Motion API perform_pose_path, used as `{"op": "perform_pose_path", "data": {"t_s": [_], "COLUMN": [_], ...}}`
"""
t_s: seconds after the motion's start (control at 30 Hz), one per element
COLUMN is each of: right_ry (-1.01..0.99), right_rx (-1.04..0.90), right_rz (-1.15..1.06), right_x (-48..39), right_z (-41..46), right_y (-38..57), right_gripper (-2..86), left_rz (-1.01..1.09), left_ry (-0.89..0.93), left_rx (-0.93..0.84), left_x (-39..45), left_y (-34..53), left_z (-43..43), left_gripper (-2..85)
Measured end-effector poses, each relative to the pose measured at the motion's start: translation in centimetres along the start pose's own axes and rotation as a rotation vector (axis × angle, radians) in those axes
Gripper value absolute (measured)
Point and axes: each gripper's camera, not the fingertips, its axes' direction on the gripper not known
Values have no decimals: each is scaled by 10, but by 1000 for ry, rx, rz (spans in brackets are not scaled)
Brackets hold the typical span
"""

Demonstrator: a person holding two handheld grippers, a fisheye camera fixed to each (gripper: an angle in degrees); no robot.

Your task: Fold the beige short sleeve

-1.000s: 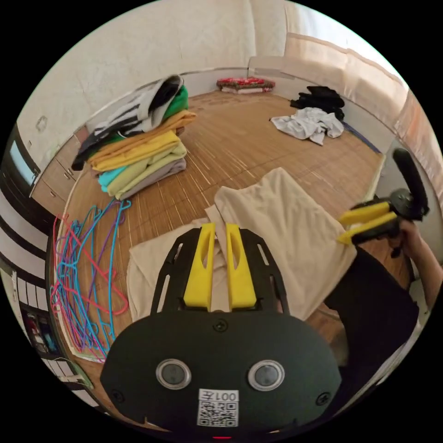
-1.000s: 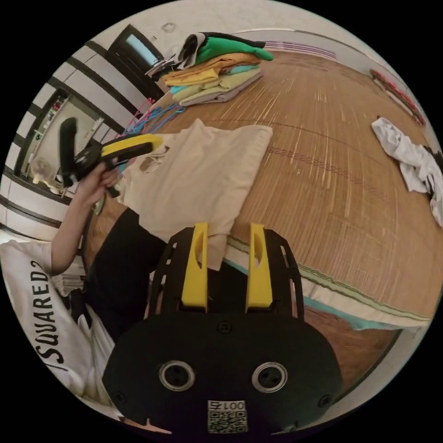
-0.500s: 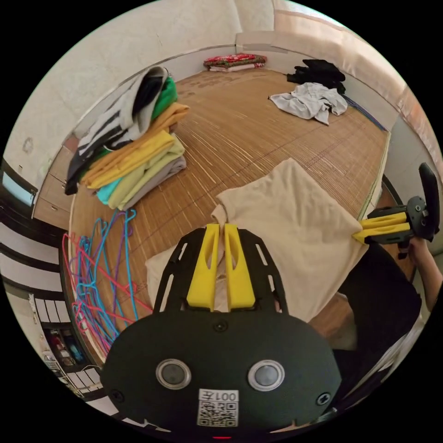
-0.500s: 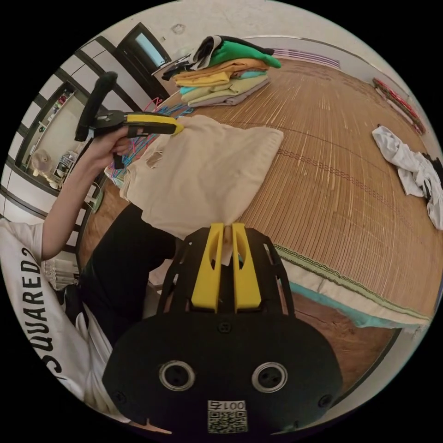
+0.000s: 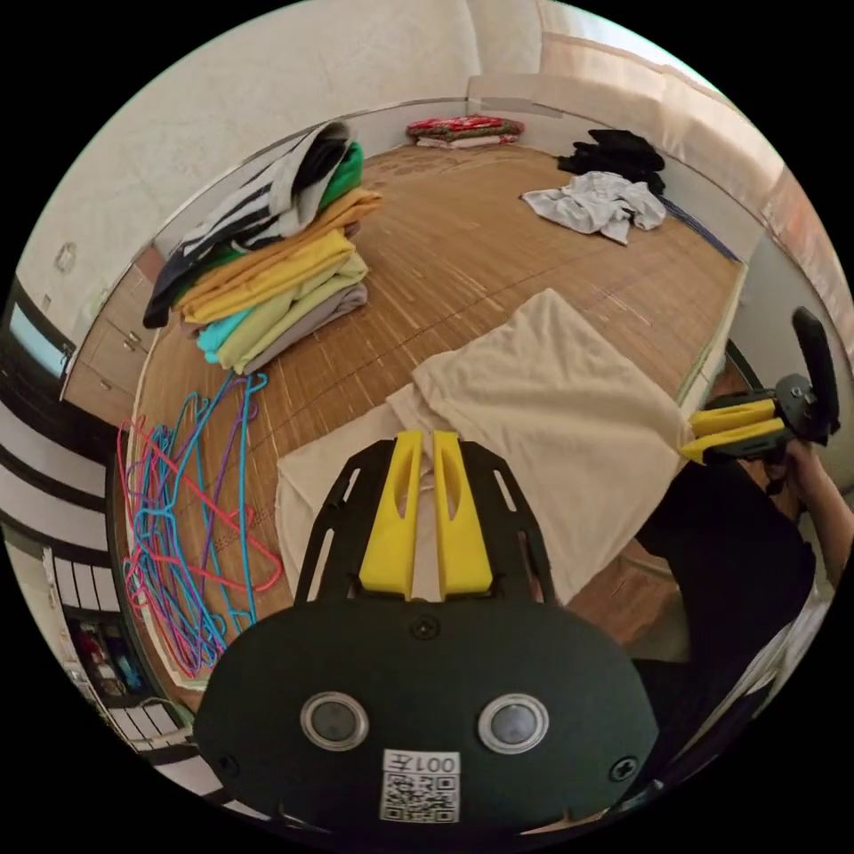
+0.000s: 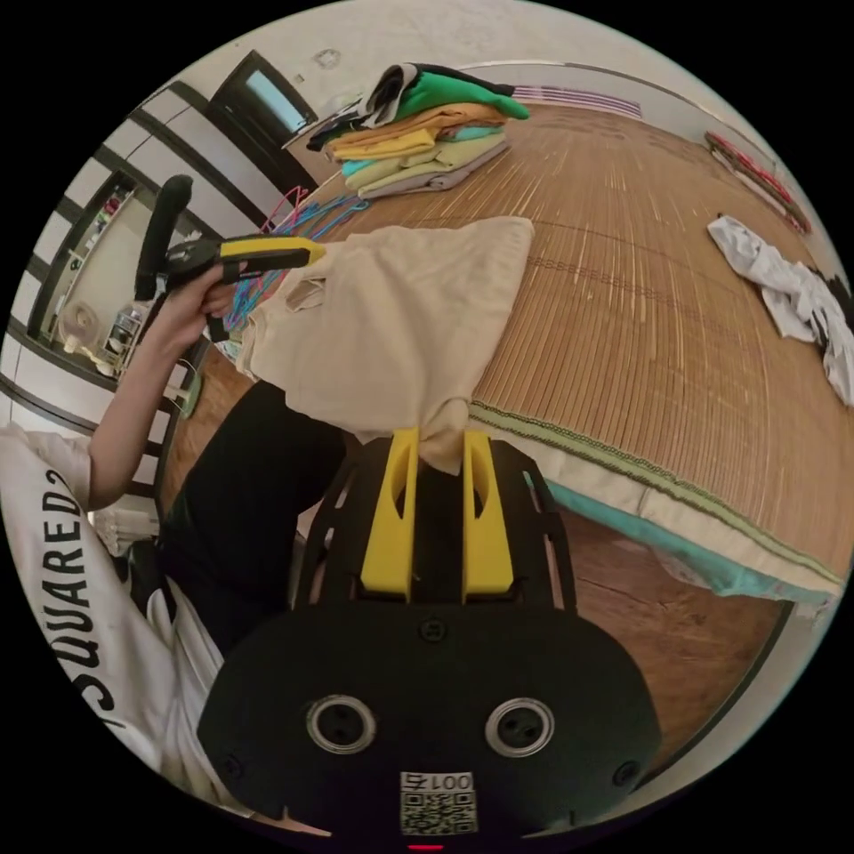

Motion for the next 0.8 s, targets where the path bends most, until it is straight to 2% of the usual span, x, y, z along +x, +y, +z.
{"op": "perform_pose_path", "data": {"t_s": [0.2, 0.47, 0.53, 0.63, 0.8], "right_ry": [-5, 55, 39, 53, 110], "right_rx": [4, -15, -23, 15, 59], "right_rz": [19, -68, -81, -140, -158], "right_x": [0, -4, -3, -8, -18], "right_z": [-6, -8, -6, -7, -12], "right_y": [23, 40, 43, 49, 69], "right_gripper": [20, 39, 27, 16, 12], "left_rz": [285, 554, 597, 649, 610], "left_ry": [86, 268, 285, 224, 253], "left_rx": [126, -95, -235, -332, -259], "left_x": [52, 100, 111, 120, 113], "left_y": [-83, -214, -233, -243, -255], "left_z": [4, 62, 81, 95, 85], "left_gripper": [43, 79, 64, 7, -9]}}
